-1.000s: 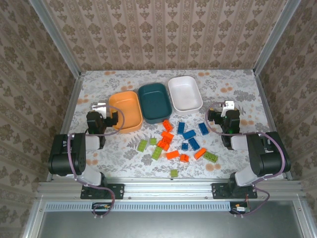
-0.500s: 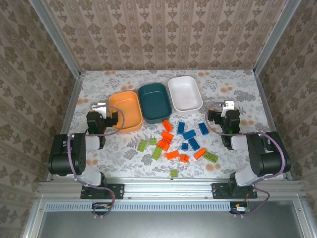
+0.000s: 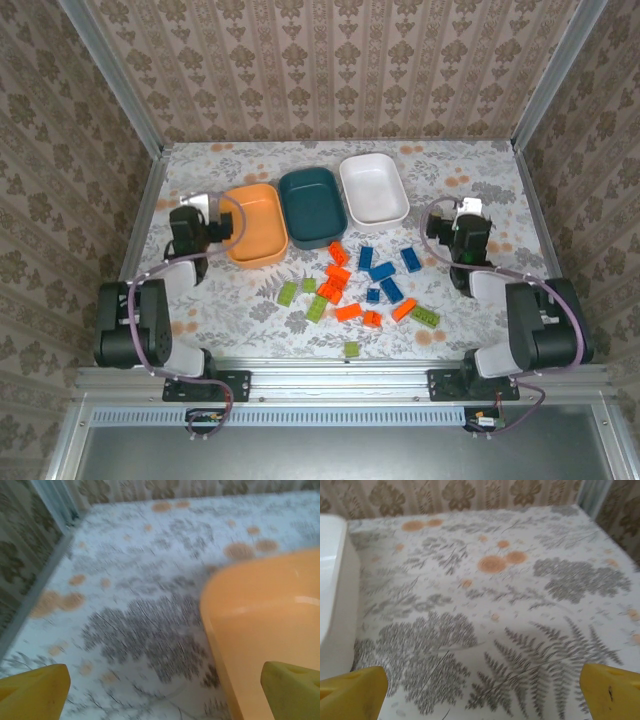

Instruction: Sort the legos into containers by color

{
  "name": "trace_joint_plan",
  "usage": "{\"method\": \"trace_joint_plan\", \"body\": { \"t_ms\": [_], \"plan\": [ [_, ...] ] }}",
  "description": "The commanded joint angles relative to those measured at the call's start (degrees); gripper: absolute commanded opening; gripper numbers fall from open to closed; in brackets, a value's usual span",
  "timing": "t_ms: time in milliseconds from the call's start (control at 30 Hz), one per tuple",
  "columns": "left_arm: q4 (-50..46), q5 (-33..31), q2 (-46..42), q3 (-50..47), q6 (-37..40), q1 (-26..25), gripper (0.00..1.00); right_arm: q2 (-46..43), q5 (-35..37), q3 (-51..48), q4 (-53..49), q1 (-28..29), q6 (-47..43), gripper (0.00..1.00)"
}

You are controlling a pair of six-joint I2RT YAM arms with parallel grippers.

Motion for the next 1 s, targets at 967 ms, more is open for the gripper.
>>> {"method": "trace_joint_plan", "body": {
  "t_ms": [967],
  "plan": [
    [-62.59, 10.53, 0.25, 37.13, -17.71, -15.43, 1.0, 11.75, -27.95, 51.92, -93.39, -0.07, 24.71, 0.96]
  ]
}}
